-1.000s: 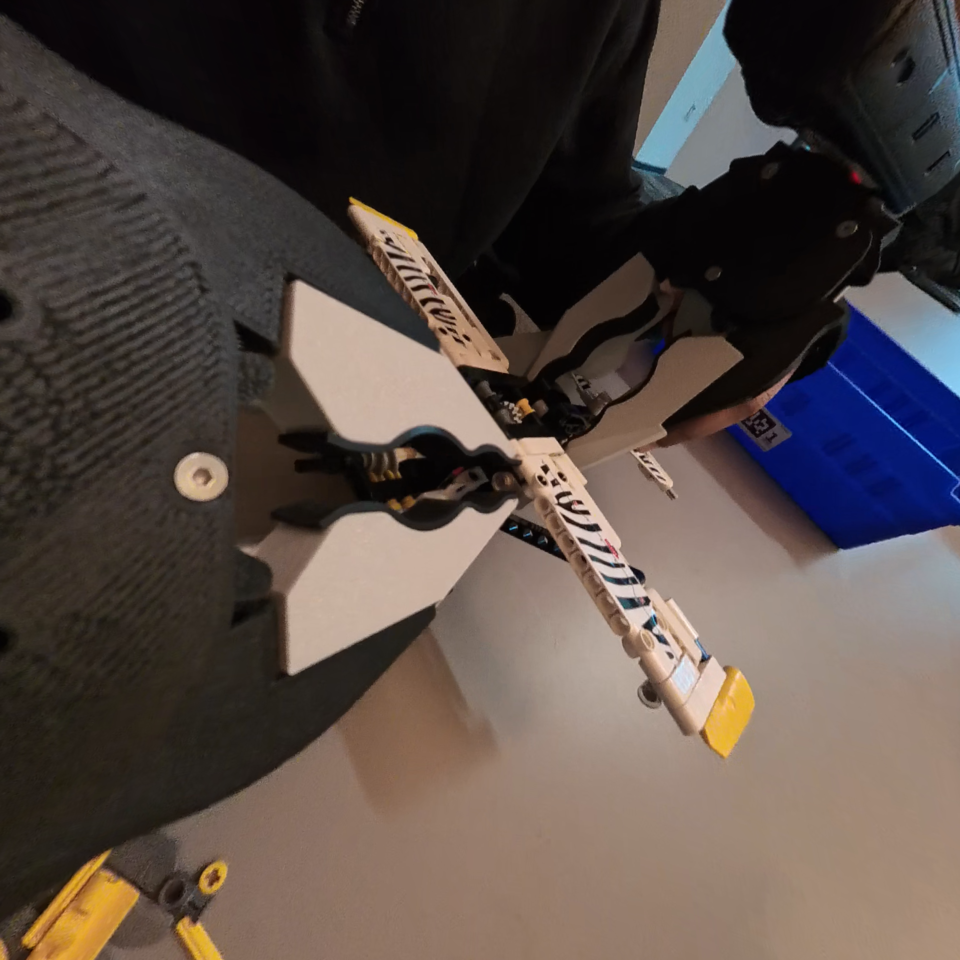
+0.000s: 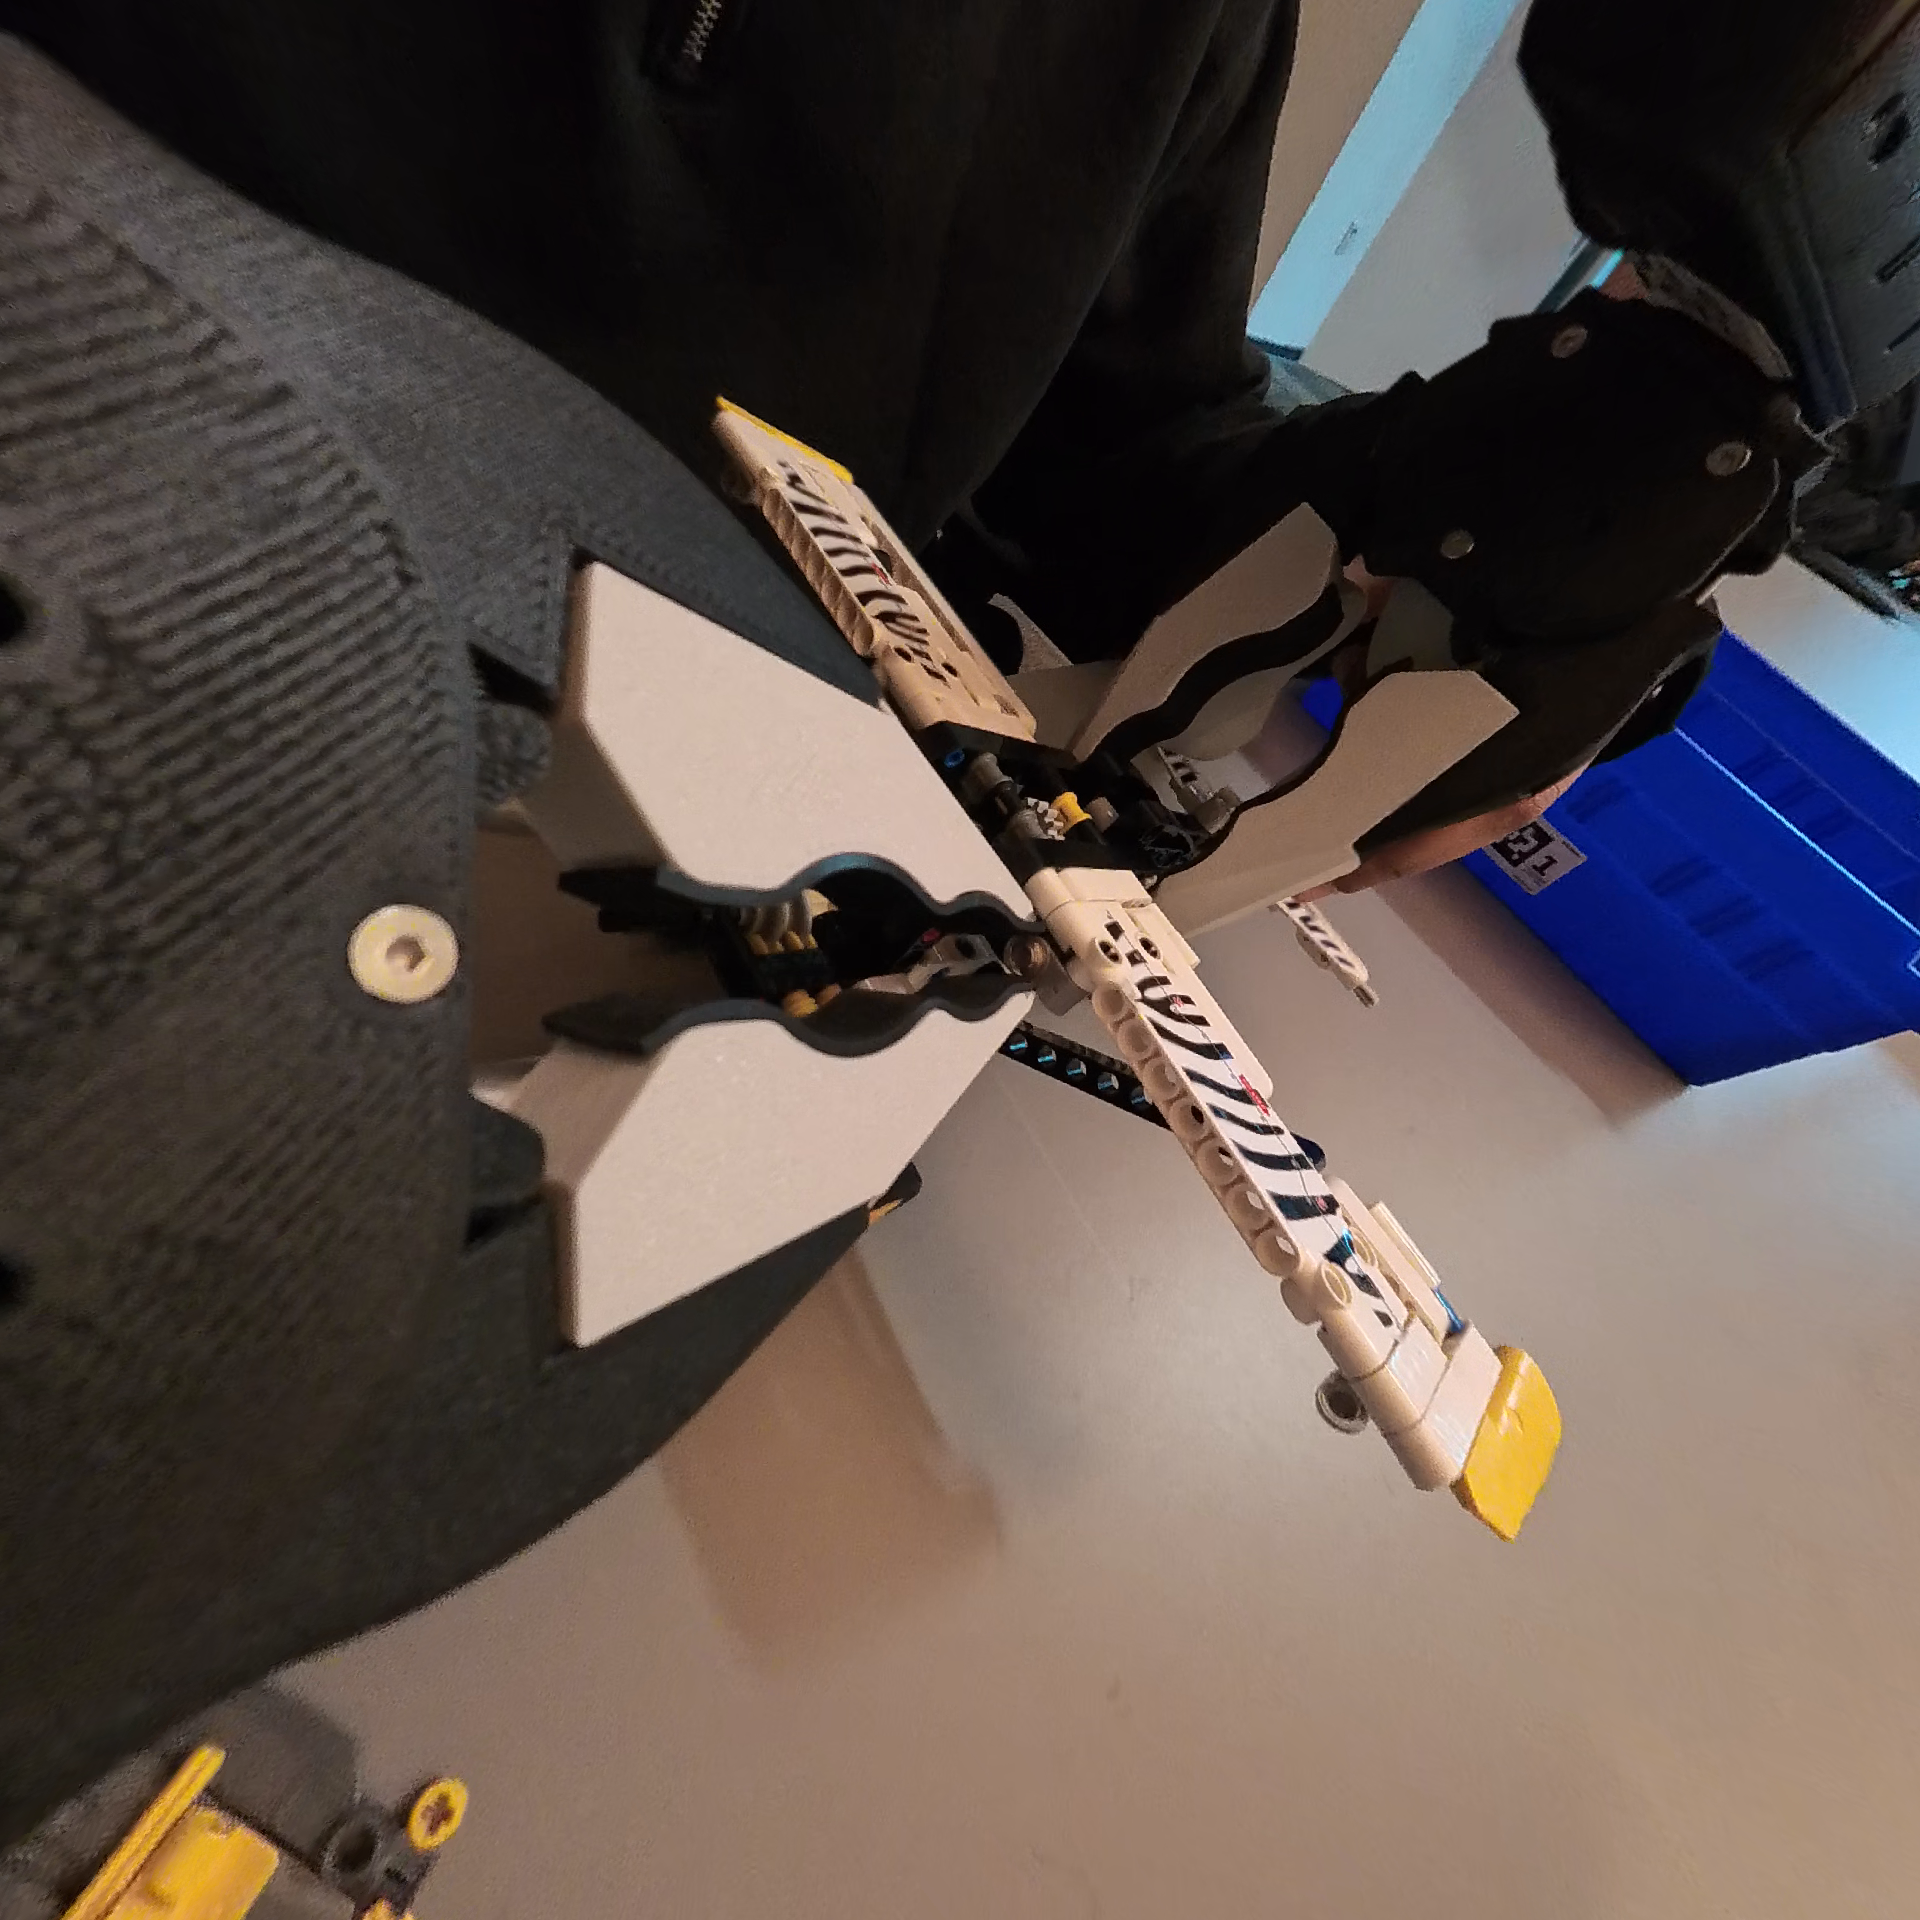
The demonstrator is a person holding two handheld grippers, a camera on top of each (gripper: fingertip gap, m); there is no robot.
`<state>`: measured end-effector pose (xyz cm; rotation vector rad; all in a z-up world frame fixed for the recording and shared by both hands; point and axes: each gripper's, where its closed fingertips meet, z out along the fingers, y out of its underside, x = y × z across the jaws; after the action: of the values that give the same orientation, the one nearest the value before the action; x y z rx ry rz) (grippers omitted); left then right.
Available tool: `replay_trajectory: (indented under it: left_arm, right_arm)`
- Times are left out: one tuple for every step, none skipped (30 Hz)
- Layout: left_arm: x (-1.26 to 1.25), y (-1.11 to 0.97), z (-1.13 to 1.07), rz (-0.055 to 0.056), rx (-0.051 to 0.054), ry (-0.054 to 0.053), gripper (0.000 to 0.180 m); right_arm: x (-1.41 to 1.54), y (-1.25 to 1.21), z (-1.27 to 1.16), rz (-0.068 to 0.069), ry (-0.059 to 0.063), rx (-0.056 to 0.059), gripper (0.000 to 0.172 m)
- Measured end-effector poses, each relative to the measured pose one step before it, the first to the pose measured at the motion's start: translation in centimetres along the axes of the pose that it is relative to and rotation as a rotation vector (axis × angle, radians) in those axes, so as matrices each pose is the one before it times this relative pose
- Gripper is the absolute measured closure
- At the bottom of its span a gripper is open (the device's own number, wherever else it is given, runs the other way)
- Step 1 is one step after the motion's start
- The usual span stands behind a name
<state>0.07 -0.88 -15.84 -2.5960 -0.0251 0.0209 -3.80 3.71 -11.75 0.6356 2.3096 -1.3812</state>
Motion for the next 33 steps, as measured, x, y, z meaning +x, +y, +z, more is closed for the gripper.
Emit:
replay_trajectory:
  left_arm:
    - [-0.031,-0.025,-0.004,-0.0004,0.0050,0.0005,0.140]
    - [-0.022,-0.018,0.006,0.0020,0.0031,0.0002,0.140]
    - [-0.072,0.001,0.024,0.0020,-0.0005,-0.0034,0.140]
    - [-0.116,0.033,0.012,0.0011,-0.0059,-0.0072,0.140]
    - [-0.089,0.045,-0.021,0.0020,-0.0050,-0.0061,0.141]
    - [-0.049,0.035,-0.054,0.0034,-0.0024,-0.0039,0.141]
    - [-0.056,0.030,-0.053,0.0007,-0.0002,-0.0027,0.141]
    - [-0.012,0.001,-0.026,-0.0021,0.0029,0.0011,0.141]
    - [0.017,-0.020,0.032,-0.0044,0.0046,0.0054,0.142]
    - [0.036,-0.015,0.044,-0.0071,0.0021,0.0076,0.142]
    - [-0.013,-0.008,0.053,-0.0069,0.0000,0.0048,0.142]
    - [-0.017,-0.015,0.059,-0.0039,-0.0013,0.0038,0.142]
    - [-0.025,-0.032,0.065,-0.0029,0.0012,0.0038,0.142]
    - [-0.013,-0.033,0.062,-0.0039,0.0030,0.0042,0.142]
    - [0.004,-0.034,0.049,-0.0021,0.0040,0.0036,0.142]
    - [-0.018,-0.017,0.051,0.0069,0.0041,-0.0027,0.142]
    - [0.008,-0.009,-0.007,0.0189,-0.0005,-0.0121,0.142]
    - [0.049,0.000,-0.009,0.0146,-0.0076,-0.0151,0.142]
    - [0.039,-0.023,0.004,0.0067,-0.0092,-0.0126,0.142]
    - [0.033,-0.040,0.020,0.0041,-0.0040,-0.0071,0.142]
    - [-0.016,-0.057,0.020,0.0008,0.0012,-0.0008,0.142]
    - [-0.037,-0.015,0.049,-0.0059,0.0035,0.0057,0.142]
    - [-0.039,-0.003,0.040,-0.0062,0.0051,0.0084,0.142]
    - [-0.022,-0.016,0.016,-0.0041,0.0076,0.0079,0.142]
    - [-0.033,-0.002,0.020,-0.0039,0.0051,0.0050,0.142]
    - [-0.036,0.016,0.019,-0.0029,-0.0016,0.0009,0.142]
    - [-0.077,-0.003,0.024,-0.0005,-0.0055,-0.0031,0.142]
    - [0.002,-0.037,0.013,-0.0028,-0.0008,0.0008,0.142]
    - [-0.008,-0.002,-0.054,0.0001,-0.0023,-0.0012,0.142]
    - [-0.030,0.035,-0.120,0.0040,-0.0065,-0.0050,0.142]
    - [-0.040,-0.033,-0.123,0.0066,-0.0027,-0.0100,0.142]
    - [-0.016,-0.159,-0.187,0.0066,0.0099,-0.0112,0.141]
    - [0.225,-0.437,-0.410,0.0041,0.0291,0.0035,0.136]
  right_arm:
    - [-0.041,0.016,-0.050,0.0057,-0.0036,0.0050,0.167]
    - [-0.021,0.009,-0.040,0.0030,-0.0012,0.0031,0.167]
    - [0.067,-0.004,-0.024,-0.0014,0.0063,0.0013,0.167]
    - [0.074,-0.010,-0.020,-0.0048,0.0098,-0.0004,0.167]
    - [-0.008,-0.017,-0.009,-0.0050,0.0055,-0.0014,0.167]
    - [-0.048,-0.010,-0.023,-0.0037,0.0021,-0.0013,0.167]
    - [-0.062,-0.003,-0.034,-0.0035,0.0011,-0.0015,0.167]
    - [-0.035,0.025,-0.043,-0.0026,0.0008,-0.0021,0.167]
    - [-0.012,0.037,-0.016,-0.0010,0.0008,-0.0020,0.167]
    - [0.047,0.027,-0.024,0.0003,0.0012,-0.0008,0.167]
    - [0.090,0.024,-0.008,0.0008,0.0016,-0.0002,0.167]
    - [0.071,0.033,-0.026,0.0012,0.0001,-0.0002,0.167]
    - [0.065,0.028,-0.042,0.0009,0.0002,0.0006,0.167]
    - [0.036,0.045,-0.049,0.0016,-0.0009,0.0013,0.167]
    - [-0.016,0.031,-0.062,0.0008,-0.0029,0.0030,0.167]
    - [-0.095,0.021,-0.072,-0.0015,-0.0105,0.0066,0.167]
    - [-0.169,0.012,-0.076,0.0045,-0.0228,0.0097,0.167]
    - [-0.172,0.014,-0.081,0.0173,-0.0315,0.0110,0.167]
    - [-0.119,0.023,-0.091,0.0199,-0.0302,0.0116,0.167]
    - [-0.055,0.023,-0.093,0.0152,-0.0220,0.0113,0.167]
    - [0.046,0.009,-0.064,0.0104,-0.0111,0.0093,0.167]
    - [0.099,0.012,-0.032,0.0038,-0.0010,0.0062,0.167]
    - [0.090,0.000,-0.010,0.0014,0.0019,0.0037,0.167]
    - [0.062,0.013,-0.024,0.0010,0.0032,0.0019,0.167]
    - [0.085,0.016,0.004,-0.0035,0.0091,-0.0003,0.167]
    - [0.131,0.012,0.009,-0.0111,0.0189,-0.0033,0.167]
    - [0.086,-0.017,-0.004,-0.0189,0.0250,-0.0061,0.167]
    - [0.041,-0.018,0.031,-0.0218,0.0256,-0.0060,0.167]
    - [0.001,-0.033,0.067,-0.0196,0.0237,-0.0029,0.167]
    - [0.003,-0.037,0.071,-0.0137,0.0191,0.0006,0.167]
    - [0.003,-0.033,0.033,-0.0064,0.0133,0.0033,0.167]
    - [0.032,-0.023,0.003,-0.0020,0.0098,0.0057,0.167]
    - [0.037,-0.029,-0.022,0.0001,0.0064,0.0098,0.167]
